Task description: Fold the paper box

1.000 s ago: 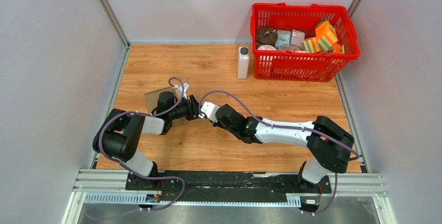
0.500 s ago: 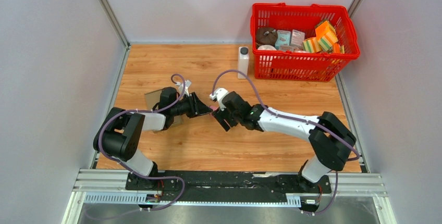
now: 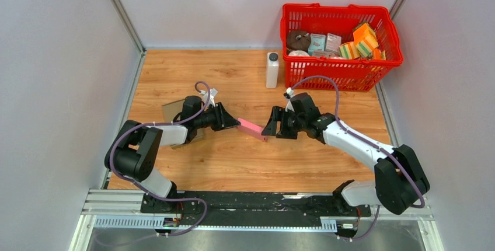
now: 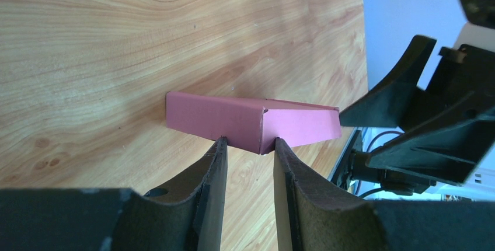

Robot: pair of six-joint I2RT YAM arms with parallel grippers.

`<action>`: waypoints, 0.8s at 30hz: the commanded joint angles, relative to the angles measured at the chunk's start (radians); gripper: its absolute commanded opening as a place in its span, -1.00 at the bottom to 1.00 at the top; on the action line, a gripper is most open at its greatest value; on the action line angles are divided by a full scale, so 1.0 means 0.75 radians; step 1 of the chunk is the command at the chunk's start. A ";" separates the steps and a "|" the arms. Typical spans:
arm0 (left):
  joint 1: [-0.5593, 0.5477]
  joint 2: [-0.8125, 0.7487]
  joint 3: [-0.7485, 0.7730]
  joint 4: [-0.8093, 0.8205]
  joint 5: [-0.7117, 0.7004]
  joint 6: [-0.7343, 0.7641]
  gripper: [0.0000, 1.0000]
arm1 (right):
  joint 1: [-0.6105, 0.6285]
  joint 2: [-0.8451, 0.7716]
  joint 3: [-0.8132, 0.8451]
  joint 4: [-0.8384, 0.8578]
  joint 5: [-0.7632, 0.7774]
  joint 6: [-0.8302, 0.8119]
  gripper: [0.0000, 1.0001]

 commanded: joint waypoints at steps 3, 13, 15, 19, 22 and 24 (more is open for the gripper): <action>-0.017 0.049 -0.038 -0.270 -0.163 0.131 -0.35 | -0.093 0.061 -0.041 0.261 -0.200 0.094 0.08; -0.019 0.055 -0.036 -0.282 -0.169 0.145 -0.35 | -0.095 0.184 -0.035 0.345 -0.247 0.049 -0.10; -0.019 0.053 -0.036 -0.292 -0.171 0.151 -0.35 | -0.095 0.211 -0.071 0.353 -0.233 0.028 -0.27; -0.019 0.057 -0.057 -0.286 -0.184 0.157 -0.36 | -0.100 0.286 -0.151 0.376 -0.169 -0.023 -0.59; -0.017 0.049 -0.079 -0.284 -0.188 0.157 -0.39 | -0.096 0.321 -0.188 0.445 -0.181 -0.037 -0.78; -0.017 0.008 -0.110 -0.286 -0.196 0.155 -0.41 | -0.077 0.266 -0.194 0.411 -0.155 -0.078 -0.84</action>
